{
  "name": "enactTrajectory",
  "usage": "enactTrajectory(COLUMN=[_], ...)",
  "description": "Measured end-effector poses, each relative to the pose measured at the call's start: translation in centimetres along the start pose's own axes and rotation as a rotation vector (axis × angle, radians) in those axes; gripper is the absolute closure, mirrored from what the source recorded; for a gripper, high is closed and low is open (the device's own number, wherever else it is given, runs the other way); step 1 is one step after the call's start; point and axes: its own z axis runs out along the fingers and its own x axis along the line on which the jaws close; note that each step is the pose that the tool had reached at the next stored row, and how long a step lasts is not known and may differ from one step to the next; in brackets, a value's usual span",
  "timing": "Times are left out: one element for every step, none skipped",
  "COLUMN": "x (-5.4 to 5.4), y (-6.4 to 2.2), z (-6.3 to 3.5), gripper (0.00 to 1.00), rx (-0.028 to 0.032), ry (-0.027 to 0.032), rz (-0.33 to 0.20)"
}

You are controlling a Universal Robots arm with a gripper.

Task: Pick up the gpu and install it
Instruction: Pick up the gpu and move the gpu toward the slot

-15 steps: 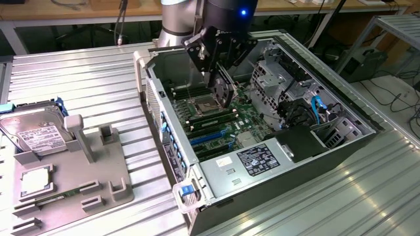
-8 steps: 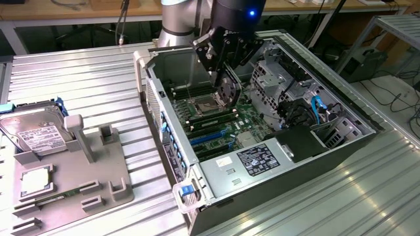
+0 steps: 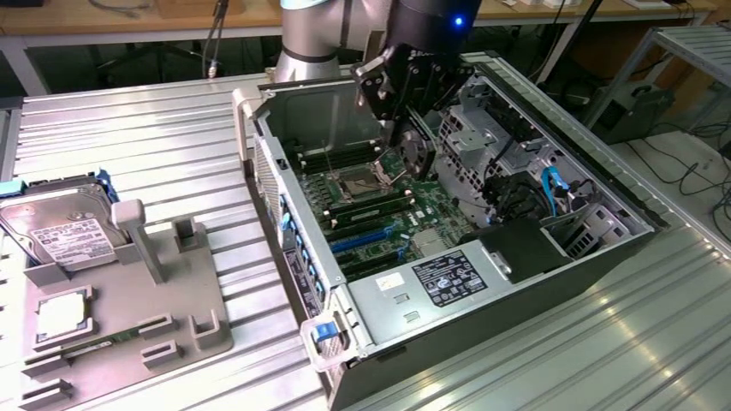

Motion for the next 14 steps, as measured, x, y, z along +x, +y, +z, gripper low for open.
enactTrajectory(x=[-0.3,-0.6,-0.8,-1.1,-1.4,-1.7,-1.9,-2.2,-2.7,-3.0,-3.2,-3.4,-3.5,-3.5], y=[0.04,0.08,0.12,0.15,0.19,0.22,0.25,0.28,0.35,0.39,0.43,0.45,0.45,0.45], z=[0.02,0.04,0.05,0.08,0.10,0.11,0.13,0.15,0.20,0.23,0.25,0.27,0.28,0.28], gripper=[0.72,0.72,0.72,0.72,0.72,0.72,0.72,0.72,0.72,0.72,0.72,0.72,0.72,0.72], rx=[0.0001,0.0001,0.0001,0.0000,0.0001,0.0001,0.0002,0.0002,0.0002,0.0001,0.0002,0.0001,0.0002,0.0002], ry=[0.0001,0.0000,0.0000,0.0000,0.0000,0.0000,0.0001,0.0000,0.0001,0.0000,0.0000,0.0000,0.0000,0.0000], rz=[0.000,0.000,0.000,0.000,0.000,0.000,0.000,0.000,0.000,0.000,0.000,0.000,0.000,0.000])
